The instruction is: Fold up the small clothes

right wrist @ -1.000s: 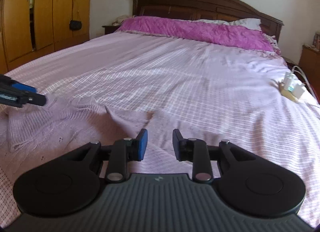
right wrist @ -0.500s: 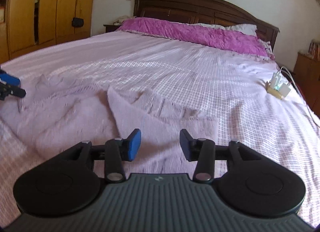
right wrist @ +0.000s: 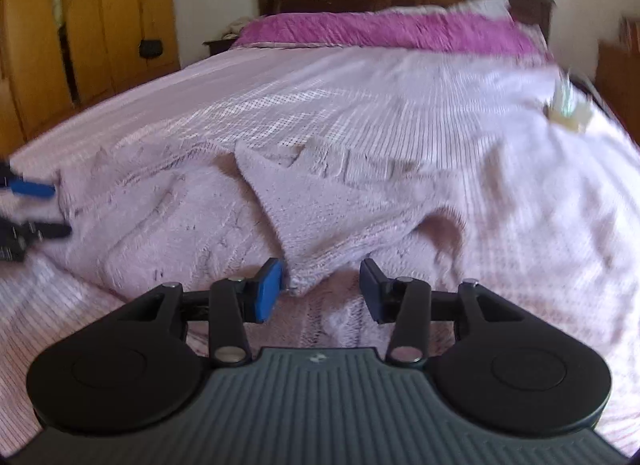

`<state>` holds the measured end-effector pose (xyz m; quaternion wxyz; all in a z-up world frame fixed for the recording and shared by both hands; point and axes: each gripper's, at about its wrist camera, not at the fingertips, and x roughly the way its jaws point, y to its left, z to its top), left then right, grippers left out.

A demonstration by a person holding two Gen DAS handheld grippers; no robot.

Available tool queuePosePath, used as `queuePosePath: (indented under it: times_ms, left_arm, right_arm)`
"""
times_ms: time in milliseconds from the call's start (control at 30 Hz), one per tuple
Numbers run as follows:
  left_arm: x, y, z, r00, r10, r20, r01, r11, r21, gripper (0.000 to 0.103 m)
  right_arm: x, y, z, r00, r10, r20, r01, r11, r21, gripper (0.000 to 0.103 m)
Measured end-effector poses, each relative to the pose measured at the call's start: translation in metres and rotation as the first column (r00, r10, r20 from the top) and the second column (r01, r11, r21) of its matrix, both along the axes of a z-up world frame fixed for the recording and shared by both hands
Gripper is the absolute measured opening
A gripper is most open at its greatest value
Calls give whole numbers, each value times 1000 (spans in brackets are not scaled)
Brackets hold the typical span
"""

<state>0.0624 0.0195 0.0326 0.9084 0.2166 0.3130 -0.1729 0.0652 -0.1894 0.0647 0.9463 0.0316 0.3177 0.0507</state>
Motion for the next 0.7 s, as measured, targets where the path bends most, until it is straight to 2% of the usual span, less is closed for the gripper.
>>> queuePosePath:
  times_ms: [133, 200, 233, 267, 333, 433, 467, 567, 700]
  left_arm:
    - [7, 2, -1, 1000, 19, 0, -19, 999, -43, 63]
    - [10, 4, 0, 1000, 25, -2, -25, 998, -65, 60]
    - [10, 5, 0, 1000, 23, -1, -23, 997, -75, 47]
    - [10, 5, 0, 1000, 14, -5, -15, 996, -87, 41]
    - [12, 8, 1, 1000, 12, -21, -15, 992, -123, 21]
    - [18, 15, 5, 998, 43, -44, -51, 981, -189, 17]
    - [21, 20, 7, 997, 57, -53, -67, 973, -221, 17]
    - [34, 33, 19, 992, 110, -57, -122, 948, -293, 16]
    - [59, 41, 40, 988, 156, 5, -147, 942, -302, 15]
  right_arm:
    - [6, -7, 0, 999, -49, -13, 51, 992, 113, 51]
    - [9, -10, -1, 998, -68, -17, 69, 987, 148, 50]
    - [9, -11, -1, 997, -77, -21, 80, 984, 157, 48]
    - [10, -12, -1, 996, -85, -19, 87, 983, 161, 46]
    - [11, -11, -1, 996, -87, -15, 89, 983, 158, 30]
    - [11, -13, 0, 997, -83, -4, 82, 983, 164, 13]
    - [11, -13, 1, 997, -83, 1, 82, 984, 161, 11]
    - [13, -18, 9, 994, -97, 42, 88, 981, 174, 9]
    - [23, -27, 28, 985, -132, 113, 112, 980, 167, 8]
